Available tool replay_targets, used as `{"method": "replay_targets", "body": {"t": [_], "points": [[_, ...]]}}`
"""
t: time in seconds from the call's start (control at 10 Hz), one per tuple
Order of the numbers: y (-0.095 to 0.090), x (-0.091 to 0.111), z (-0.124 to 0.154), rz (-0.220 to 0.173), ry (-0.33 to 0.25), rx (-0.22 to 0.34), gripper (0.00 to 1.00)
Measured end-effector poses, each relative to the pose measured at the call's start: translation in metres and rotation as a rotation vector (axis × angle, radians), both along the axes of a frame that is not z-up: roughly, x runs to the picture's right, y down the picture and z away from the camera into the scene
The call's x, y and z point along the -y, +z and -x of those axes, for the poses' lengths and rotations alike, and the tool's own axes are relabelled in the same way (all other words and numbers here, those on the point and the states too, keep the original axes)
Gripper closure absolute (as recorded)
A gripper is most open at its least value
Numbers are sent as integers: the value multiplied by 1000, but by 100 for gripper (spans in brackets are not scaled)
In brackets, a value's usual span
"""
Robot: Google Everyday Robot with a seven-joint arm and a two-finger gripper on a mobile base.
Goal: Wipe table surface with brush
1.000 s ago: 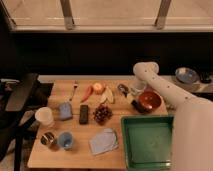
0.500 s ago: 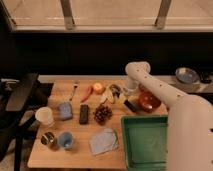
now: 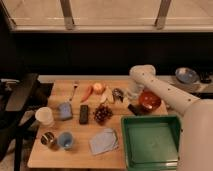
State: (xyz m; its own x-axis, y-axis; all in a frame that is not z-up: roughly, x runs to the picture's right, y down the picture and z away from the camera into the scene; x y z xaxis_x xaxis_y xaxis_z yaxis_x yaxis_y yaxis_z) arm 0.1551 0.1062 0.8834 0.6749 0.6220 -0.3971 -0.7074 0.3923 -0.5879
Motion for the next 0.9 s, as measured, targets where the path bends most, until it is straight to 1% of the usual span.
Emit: {"method": "replay_targets", "body": {"t": [0.1, 0.2, 0.4, 0.5, 0.6, 0.7, 0.8, 0.9], "points": [[3, 2, -13, 0, 4, -29, 100], [9, 6, -17, -2, 4, -48, 100], [22, 17, -14, -6, 6, -62, 100], [32, 25, -8, -15, 10, -58, 100], [36, 29, 2, -17, 6, -45, 100], [35, 28, 12, -14, 2, -30, 100], [33, 23, 26, -12, -7, -2, 100], [26, 17, 39, -12, -18, 32, 100]]}}
